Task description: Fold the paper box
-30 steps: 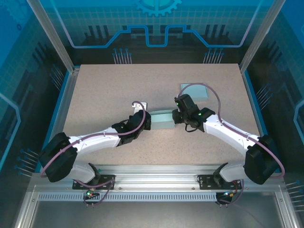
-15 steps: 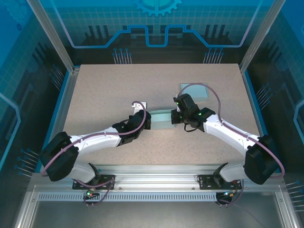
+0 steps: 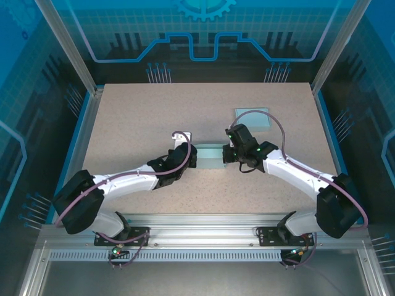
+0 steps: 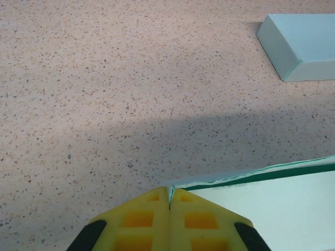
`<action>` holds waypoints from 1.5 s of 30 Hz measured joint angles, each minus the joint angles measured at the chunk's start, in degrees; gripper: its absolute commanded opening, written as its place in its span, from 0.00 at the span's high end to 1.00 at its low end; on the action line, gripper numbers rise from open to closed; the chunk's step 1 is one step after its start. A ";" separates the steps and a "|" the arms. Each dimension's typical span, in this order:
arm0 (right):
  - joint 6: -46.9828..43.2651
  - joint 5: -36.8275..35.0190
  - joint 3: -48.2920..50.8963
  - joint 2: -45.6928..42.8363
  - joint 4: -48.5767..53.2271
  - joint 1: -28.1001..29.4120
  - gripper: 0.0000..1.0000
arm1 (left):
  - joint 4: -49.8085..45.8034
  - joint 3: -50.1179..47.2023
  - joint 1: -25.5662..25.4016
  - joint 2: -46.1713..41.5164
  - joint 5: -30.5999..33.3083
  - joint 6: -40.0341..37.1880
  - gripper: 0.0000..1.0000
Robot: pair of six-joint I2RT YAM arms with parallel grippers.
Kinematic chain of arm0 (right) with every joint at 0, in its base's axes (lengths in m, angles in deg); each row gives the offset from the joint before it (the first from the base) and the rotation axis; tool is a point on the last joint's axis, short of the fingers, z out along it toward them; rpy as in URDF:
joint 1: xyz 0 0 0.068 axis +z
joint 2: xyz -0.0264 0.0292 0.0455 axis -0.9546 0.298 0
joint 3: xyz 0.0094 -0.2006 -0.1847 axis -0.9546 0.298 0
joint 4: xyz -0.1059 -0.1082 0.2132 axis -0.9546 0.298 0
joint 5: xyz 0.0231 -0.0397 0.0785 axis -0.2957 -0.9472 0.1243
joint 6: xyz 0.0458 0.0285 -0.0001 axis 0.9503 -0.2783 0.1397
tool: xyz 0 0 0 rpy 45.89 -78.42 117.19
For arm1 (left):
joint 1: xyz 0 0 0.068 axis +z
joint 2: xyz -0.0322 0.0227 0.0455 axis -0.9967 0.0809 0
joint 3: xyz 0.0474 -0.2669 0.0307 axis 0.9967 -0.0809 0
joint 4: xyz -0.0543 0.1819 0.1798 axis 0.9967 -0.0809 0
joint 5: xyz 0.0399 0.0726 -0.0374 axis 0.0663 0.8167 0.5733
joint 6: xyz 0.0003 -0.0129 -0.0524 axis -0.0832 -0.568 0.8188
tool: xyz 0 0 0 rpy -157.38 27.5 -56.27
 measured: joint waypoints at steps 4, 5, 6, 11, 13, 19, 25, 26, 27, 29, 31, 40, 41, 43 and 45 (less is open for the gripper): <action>0.02 -0.09 0.39 0.00 -0.59 0.00 1.00 | 0.17 0.00 0.00 0.11 0.20 0.02 1.00; 0.09 -0.09 0.52 0.00 -0.87 0.00 1.00 | 0.17 0.00 0.00 0.11 0.22 0.02 1.00; 0.24 -0.09 0.68 -0.02 -1.11 0.00 1.00 | 0.17 0.00 0.00 0.11 0.22 0.04 1.00; 0.83 0.17 0.76 -0.04 -1.79 0.00 0.99 | 0.15 0.00 0.00 0.11 0.37 0.04 1.00; 0.92 0.44 0.76 -0.07 -1.84 0.00 0.99 | 0.15 0.00 0.00 0.15 0.44 0.04 1.00; 1.31 1.62 0.76 -0.07 -2.23 -0.26 0.99 | 0.35 0.00 0.00 0.44 1.05 0.07 1.00; 1.55 2.12 0.81 0.00 -2.47 -0.55 1.00 | 0.68 0.04 0.02 0.70 1.25 0.09 1.00; 1.62 2.14 0.92 0.07 -2.67 -0.63 1.00 | 0.81 0.07 0.02 0.76 1.25 0.07 1.00; 1.77 2.14 1.07 0.20 -2.93 -0.70 1.00 | 0.87 0.09 0.02 0.81 1.25 0.07 1.00; 1.77 2.12 1.16 0.37 -3.32 -0.76 1.00 | 0.87 0.15 0.02 0.87 1.27 0.09 1.00; 1.77 2.08 1.20 0.48 -3.50 -0.79 1.00 | 0.87 0.15 0.02 0.90 1.31 0.09 1.00; 1.44 1.33 3.43 0.39 -6.45 -0.90 1.00 | 1.07 0.13 0.02 1.03 1.42 0.26 1.00; 1.27 1.09 3.52 0.35 -6.56 -0.90 1.00 | 1.16 0.13 0.04 1.07 1.44 0.26 1.00; 0.79 0.59 3.52 0.35 -6.54 -0.90 1.00 | 1.42 0.13 0.07 1.18 1.42 0.35 1.00; 0.35 0.20 3.52 0.24 -6.45 -0.90 1.00 | 1.86 0.02 0.07 1.29 1.36 0.52 1.00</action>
